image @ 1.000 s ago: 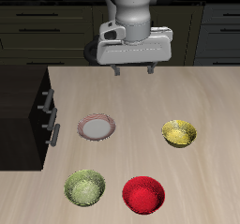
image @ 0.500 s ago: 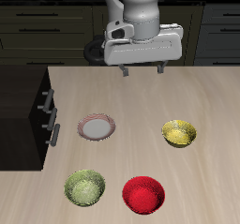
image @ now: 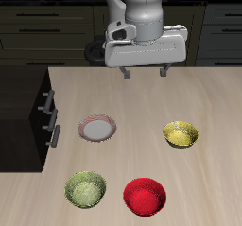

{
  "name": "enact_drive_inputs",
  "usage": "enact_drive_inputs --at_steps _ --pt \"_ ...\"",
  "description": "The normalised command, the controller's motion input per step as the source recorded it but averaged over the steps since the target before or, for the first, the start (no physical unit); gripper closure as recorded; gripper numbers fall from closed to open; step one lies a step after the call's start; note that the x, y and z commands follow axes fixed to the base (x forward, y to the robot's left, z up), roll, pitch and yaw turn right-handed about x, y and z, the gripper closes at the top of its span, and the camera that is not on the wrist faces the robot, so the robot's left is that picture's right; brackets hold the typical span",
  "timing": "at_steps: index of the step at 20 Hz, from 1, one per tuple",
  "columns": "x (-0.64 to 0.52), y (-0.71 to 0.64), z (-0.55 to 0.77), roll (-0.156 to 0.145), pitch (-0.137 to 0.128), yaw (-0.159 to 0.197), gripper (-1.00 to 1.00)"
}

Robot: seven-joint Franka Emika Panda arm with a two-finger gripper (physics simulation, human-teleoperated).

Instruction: Open the top drawer of the wooden cabinet

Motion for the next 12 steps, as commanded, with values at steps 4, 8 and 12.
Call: enact_drive_inputs --at_steps 4,8,12 --pt "0.10 0.01 0.13 -0.046 -0.010 -0.010 -1.00" --pt "0.05 -0.13 -0.01 -0.109 0.004 0.028 -1.00" --pt "-0.01 -0.27 0.03 -0.162 -0.003 0.050 -1.00"
